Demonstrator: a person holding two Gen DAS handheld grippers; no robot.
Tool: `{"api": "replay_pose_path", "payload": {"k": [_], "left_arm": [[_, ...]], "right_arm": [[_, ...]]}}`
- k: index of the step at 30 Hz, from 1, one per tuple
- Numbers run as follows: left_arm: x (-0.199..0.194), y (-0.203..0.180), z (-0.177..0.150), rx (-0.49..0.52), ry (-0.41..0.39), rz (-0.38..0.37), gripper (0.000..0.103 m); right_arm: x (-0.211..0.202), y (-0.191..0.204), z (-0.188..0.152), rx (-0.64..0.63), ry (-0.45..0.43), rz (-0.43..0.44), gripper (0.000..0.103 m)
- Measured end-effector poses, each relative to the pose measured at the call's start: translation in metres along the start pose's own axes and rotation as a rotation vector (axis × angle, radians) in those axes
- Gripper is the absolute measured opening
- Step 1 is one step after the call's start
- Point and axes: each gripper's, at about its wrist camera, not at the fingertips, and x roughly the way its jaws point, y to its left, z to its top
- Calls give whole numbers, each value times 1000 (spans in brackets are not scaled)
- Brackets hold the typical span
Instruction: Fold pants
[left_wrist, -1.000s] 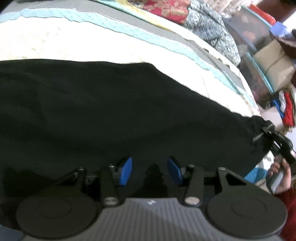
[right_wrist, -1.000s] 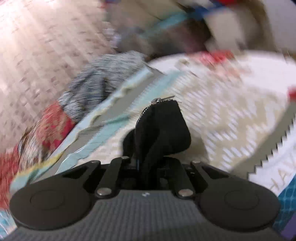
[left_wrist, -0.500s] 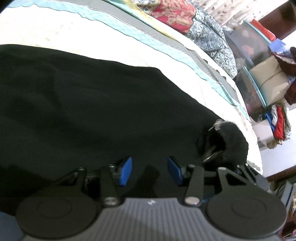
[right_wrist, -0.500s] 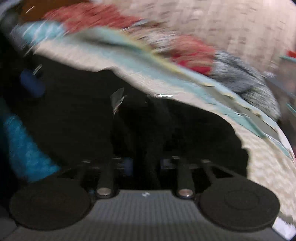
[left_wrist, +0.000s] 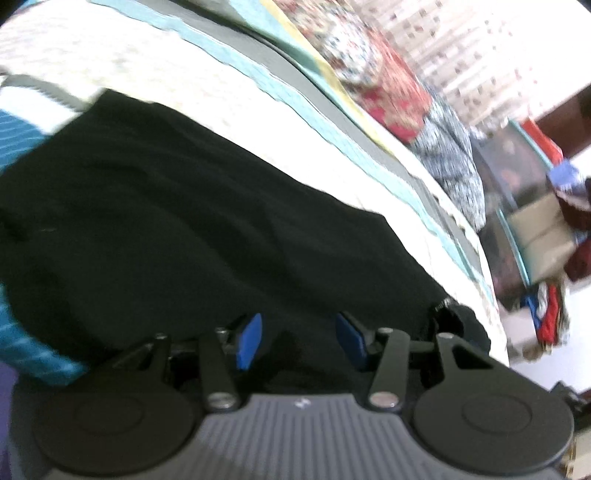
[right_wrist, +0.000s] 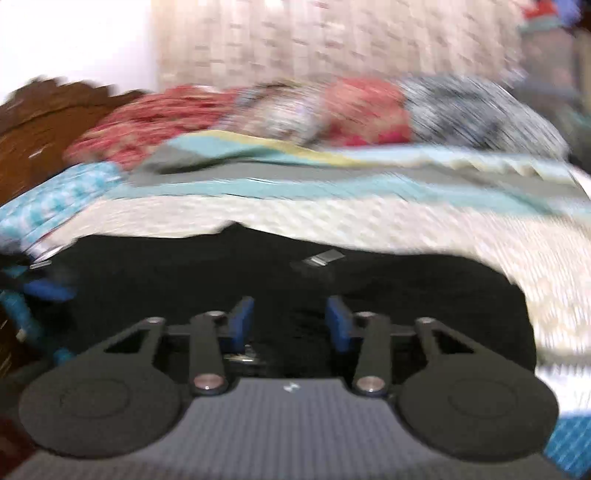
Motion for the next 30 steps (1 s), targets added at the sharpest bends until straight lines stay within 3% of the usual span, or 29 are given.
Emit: {"api": "replay_pose_path", "payload": {"k": [3, 5, 9, 11, 14, 20, 26, 30], "left_arm": [[-14, 14, -3, -35, -36, 1, 46], [-18, 19, -5, -40, -44, -3, 46], [-14, 15, -5, -12, -43, 15, 46], [-11, 8, -4, 18, -42, 30, 47], [0, -7, -4, 68, -17, 30, 47], [54, -88, 7, 289, 98, -41, 47], [130, -193, -16, 489, 199, -96, 47], [176, -235, -30, 573, 220, -57, 59]], "right_arm": [[27, -3, -17, 78, 58, -90, 31], [26, -1, -30, 112, 43, -107, 31], [33, 15, -23, 72, 80, -165, 31], [22, 20, -20, 62, 78, -165, 32], [-1, 17, -18, 149, 7, -116, 33], [-34, 5, -20, 213, -88, -186, 33], [-60, -32, -32, 323, -136, -250, 34], [-70, -56, -37, 381, -154, -266, 38]]}}
